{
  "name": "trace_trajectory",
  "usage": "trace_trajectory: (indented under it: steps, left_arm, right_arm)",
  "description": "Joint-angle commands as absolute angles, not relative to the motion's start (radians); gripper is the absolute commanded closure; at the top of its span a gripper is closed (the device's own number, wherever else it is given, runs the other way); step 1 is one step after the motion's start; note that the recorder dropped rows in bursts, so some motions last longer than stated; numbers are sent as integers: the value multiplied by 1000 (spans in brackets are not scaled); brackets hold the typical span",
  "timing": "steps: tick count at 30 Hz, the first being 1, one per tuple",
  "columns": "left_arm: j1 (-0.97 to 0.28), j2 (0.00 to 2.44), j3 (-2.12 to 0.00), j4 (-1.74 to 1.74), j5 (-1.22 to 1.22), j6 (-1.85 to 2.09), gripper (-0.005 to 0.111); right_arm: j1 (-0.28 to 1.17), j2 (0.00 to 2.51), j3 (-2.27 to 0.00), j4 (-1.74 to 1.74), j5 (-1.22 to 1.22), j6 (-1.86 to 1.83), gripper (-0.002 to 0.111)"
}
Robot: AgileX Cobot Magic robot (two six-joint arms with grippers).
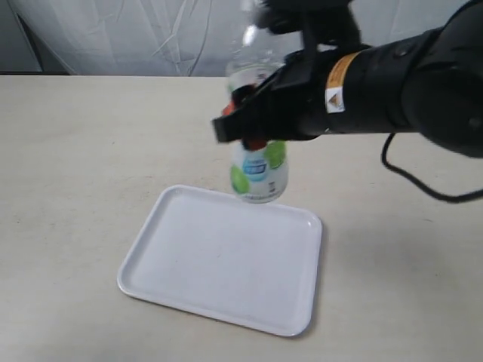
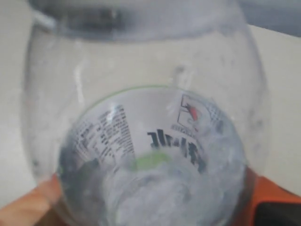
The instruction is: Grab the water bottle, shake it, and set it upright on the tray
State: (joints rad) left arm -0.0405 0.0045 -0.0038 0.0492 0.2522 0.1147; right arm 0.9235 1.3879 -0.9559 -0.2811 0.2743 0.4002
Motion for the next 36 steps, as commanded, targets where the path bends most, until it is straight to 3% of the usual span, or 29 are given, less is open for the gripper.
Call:
trace_trajectory:
  steps: [1, 3, 8, 13, 18, 22, 29, 36]
  left_arm:
    - [-41, 0, 0, 47, 239, 114, 106]
    - [-41, 0, 0, 47, 239, 114, 106]
    - [-41, 0, 0, 47, 239, 114, 106]
    - [-41, 0, 0, 47, 239, 114, 106]
    - [-41, 0, 0, 47, 239, 114, 106]
    - [-41, 0, 0, 47, 239, 114, 106]
    - [-41, 0, 0, 47, 239, 114, 106]
    - [-41, 0, 0, 47, 239, 114, 106]
  right_arm:
    - [883, 1387, -963, -305, 176, 507, 109]
    - [851, 1404, -963, -274, 186, 619, 109]
    - [979, 1401, -963, -308, 193, 396, 109]
    - [900, 1417, -963, -345, 270, 631, 109]
    - [949, 1407, -963, -353, 285, 477, 109]
    - [885, 1412, -962, -460, 332, 734, 109]
    - [1036, 1356, -956, -421, 273, 668, 109]
    - [1046, 1311, -816, -612, 128, 713, 109]
